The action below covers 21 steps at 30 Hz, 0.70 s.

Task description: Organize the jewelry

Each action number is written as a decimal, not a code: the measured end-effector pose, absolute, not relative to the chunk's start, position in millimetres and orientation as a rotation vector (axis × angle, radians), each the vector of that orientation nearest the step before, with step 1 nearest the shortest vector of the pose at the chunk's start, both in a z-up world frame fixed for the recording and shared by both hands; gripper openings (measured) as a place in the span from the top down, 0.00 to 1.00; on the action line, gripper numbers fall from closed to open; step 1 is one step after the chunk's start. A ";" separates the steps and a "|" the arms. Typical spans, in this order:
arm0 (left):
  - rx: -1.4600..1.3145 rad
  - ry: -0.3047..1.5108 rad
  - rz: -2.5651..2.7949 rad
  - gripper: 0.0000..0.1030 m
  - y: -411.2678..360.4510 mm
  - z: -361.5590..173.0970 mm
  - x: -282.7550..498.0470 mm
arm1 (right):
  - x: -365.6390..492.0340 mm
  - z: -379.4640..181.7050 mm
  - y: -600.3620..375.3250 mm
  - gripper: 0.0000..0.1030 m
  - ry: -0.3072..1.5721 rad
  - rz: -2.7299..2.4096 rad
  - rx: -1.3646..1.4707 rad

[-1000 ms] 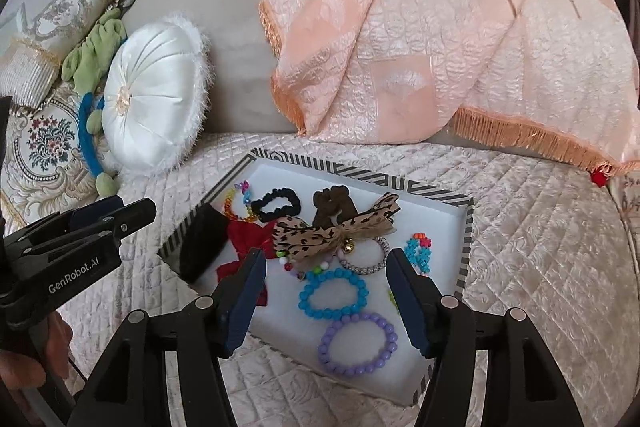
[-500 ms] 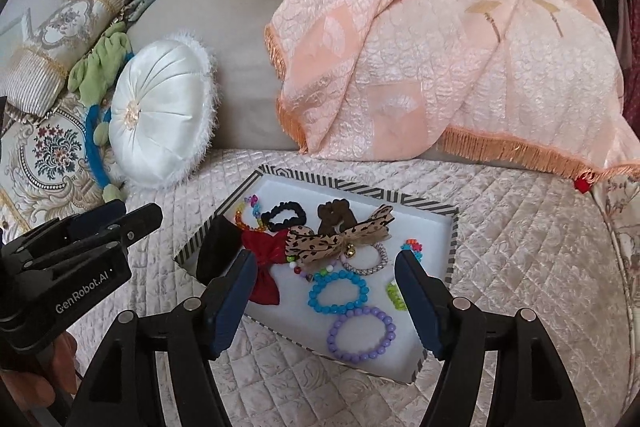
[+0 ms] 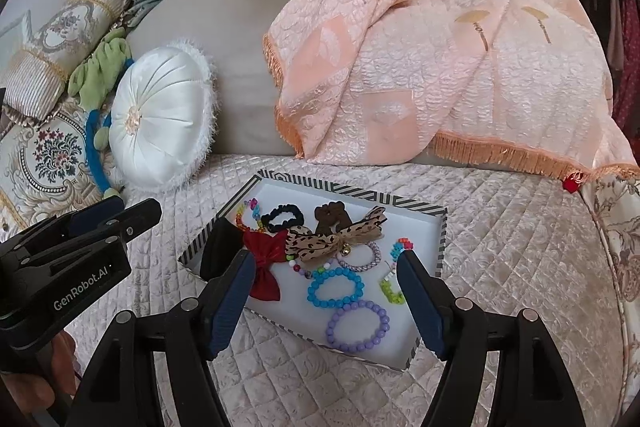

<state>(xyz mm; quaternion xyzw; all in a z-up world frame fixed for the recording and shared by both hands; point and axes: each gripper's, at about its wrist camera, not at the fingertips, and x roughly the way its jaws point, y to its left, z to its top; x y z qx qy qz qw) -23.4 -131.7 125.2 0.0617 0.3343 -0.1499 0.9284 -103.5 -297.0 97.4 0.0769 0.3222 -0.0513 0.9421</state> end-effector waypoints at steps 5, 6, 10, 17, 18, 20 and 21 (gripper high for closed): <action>0.125 0.684 -0.313 0.56 -132.3 127.4 -25.6 | -107.6 98.2 -296.8 0.30 0.657 -0.110 0.154; 0.125 0.682 -0.314 0.56 -132.6 128.1 -26.3 | -108.4 98.4 -297.1 0.30 0.658 -0.111 0.152; 0.126 0.677 -0.316 0.56 -133.9 130.6 -27.8 | -110.2 99.0 -299.3 0.30 0.658 -0.113 0.153; 0.130 0.676 -0.315 0.56 -134.4 131.2 -28.4 | -111.0 99.4 -301.4 0.29 0.657 -0.112 0.155; 0.130 0.676 -0.314 0.56 -134.3 131.3 -28.7 | -110.7 99.4 -301.5 0.29 0.658 -0.113 0.155; 0.130 0.675 -0.313 0.56 -134.5 132.2 -28.2 | -110.5 99.7 -301.6 0.29 0.660 -0.112 0.154; 0.127 0.676 -0.315 0.56 -134.6 132.2 -28.1 | -110.6 99.5 -302.2 0.29 0.660 -0.112 0.154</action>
